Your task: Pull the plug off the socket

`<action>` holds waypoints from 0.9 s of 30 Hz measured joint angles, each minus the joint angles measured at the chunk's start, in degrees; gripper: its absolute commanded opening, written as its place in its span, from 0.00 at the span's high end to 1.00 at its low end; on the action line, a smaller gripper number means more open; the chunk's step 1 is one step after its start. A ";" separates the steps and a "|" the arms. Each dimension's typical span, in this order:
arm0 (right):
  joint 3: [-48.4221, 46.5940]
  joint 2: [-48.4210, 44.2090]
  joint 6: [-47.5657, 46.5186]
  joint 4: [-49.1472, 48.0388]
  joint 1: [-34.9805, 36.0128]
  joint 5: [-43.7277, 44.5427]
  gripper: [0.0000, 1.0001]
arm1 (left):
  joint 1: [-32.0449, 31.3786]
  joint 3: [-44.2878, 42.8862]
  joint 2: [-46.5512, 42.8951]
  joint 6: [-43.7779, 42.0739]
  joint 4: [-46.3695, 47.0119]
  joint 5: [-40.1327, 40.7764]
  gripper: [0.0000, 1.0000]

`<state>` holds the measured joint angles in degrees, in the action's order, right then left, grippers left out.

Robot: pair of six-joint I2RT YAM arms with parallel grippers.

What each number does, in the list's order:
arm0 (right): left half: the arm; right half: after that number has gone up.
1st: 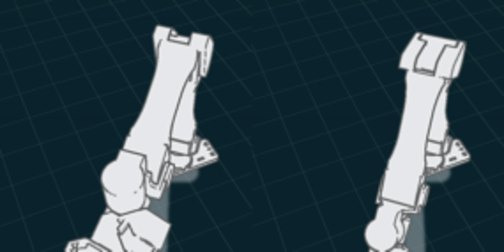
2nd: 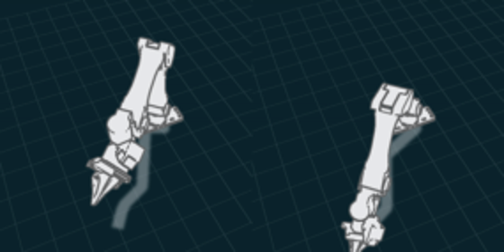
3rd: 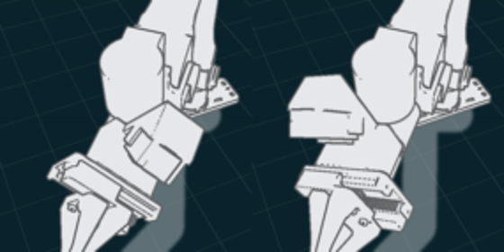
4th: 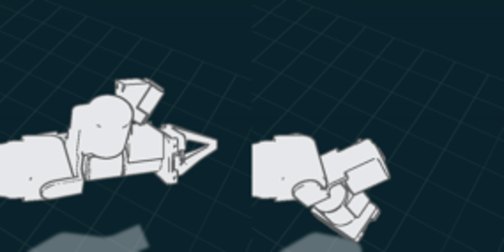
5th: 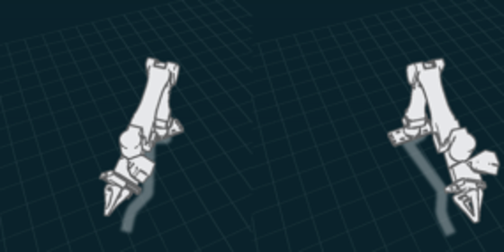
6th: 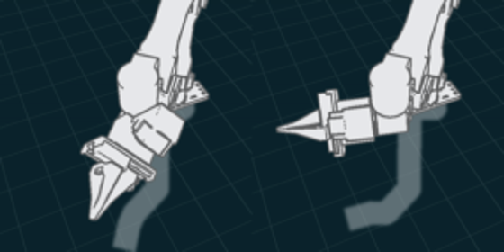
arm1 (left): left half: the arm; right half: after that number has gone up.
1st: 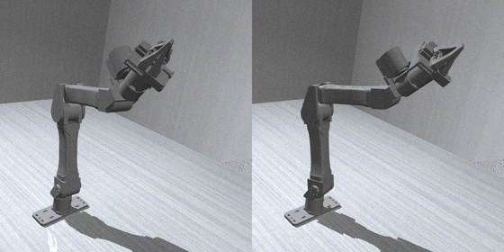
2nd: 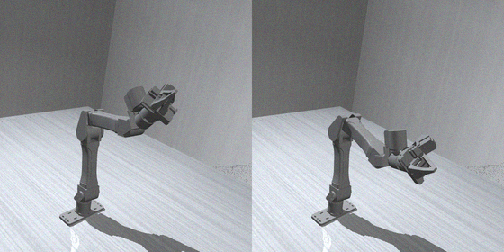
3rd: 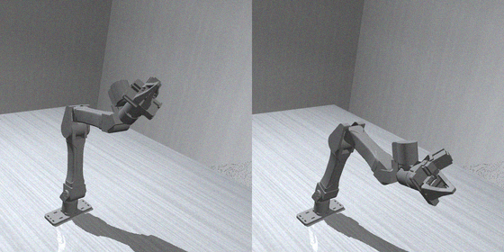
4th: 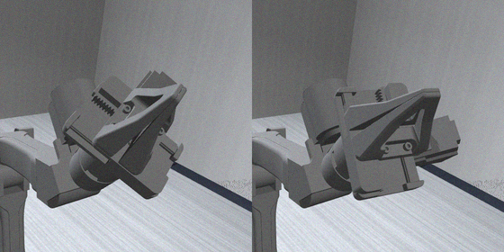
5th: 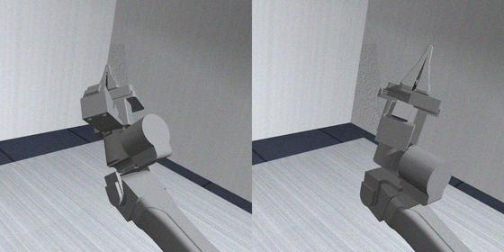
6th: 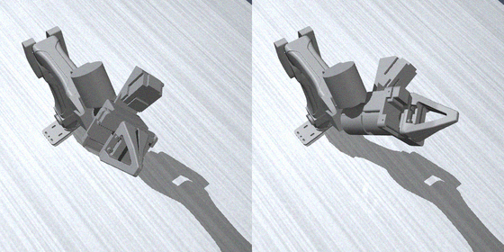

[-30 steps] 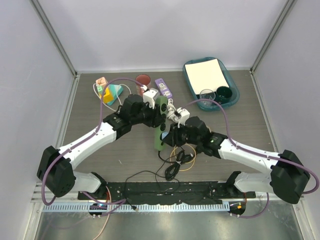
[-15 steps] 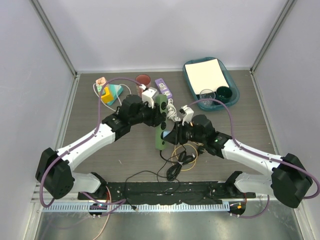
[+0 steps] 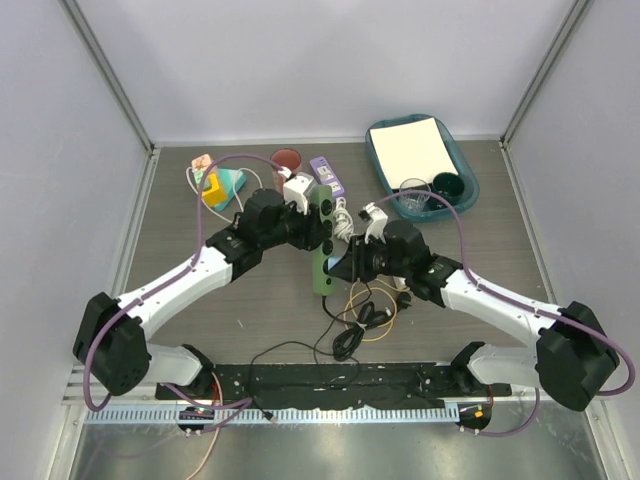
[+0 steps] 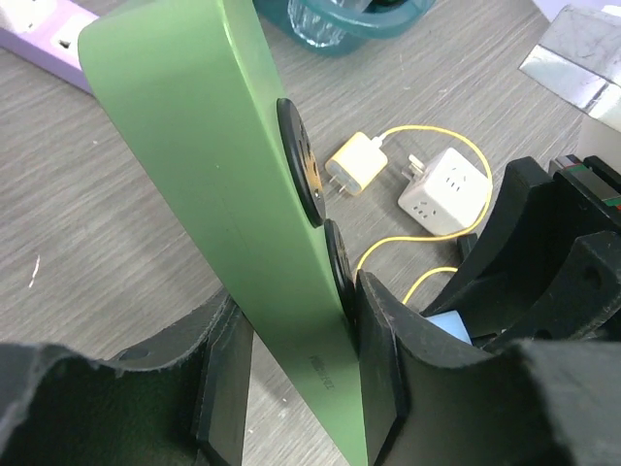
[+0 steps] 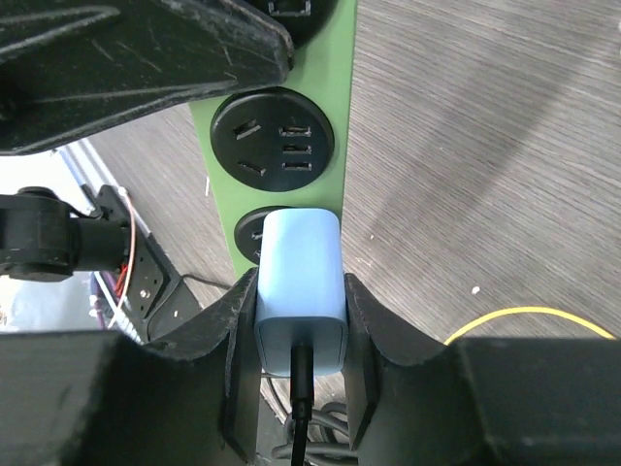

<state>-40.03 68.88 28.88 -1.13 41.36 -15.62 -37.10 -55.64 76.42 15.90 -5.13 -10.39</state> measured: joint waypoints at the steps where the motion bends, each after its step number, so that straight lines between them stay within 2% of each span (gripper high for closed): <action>1: 0.48 0.00 0.09 -1.20 -1.49 -2.47 0.99 | 0.00 0.09 0.09 -0.07 1.03 0.20 1.00; 5: 0.55 0.00 0.70 -1.95 -3.48 -7.17 0.99 | 0.00 0.24 0.22 -0.02 2.29 0.33 1.00; 8: 0.46 0.00 0.96 -1.36 -2.64 -6.69 0.99 | 0.00 0.22 0.57 -0.02 2.25 0.35 1.00; 15: -4.22 0.28 -3.39 8.79 7.15 9.05 0.99 | 0.00 0.33 1.09 -0.11 -1.20 0.26 1.00; 19: -6.16 0.17 -6.03 11.96 8.74 14.62 0.99 | 0.00 0.33 1.18 -0.17 -0.20 0.22 1.00; 21: -6.27 -0.17 -6.51 12.31 7.41 13.73 0.99 | 0.00 0.33 1.22 -0.20 0.76 0.20 1.00; 27: -6.27 -0.63 -5.05 11.23 -0.90 0.39 0.99 | 0.00 1.46 0.50 0.22 5.60 0.52 1.00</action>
<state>-46.30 68.25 23.83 10.11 40.47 -15.22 -37.10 -54.17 76.93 16.12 0.47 -9.87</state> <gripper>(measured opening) 0.367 0.468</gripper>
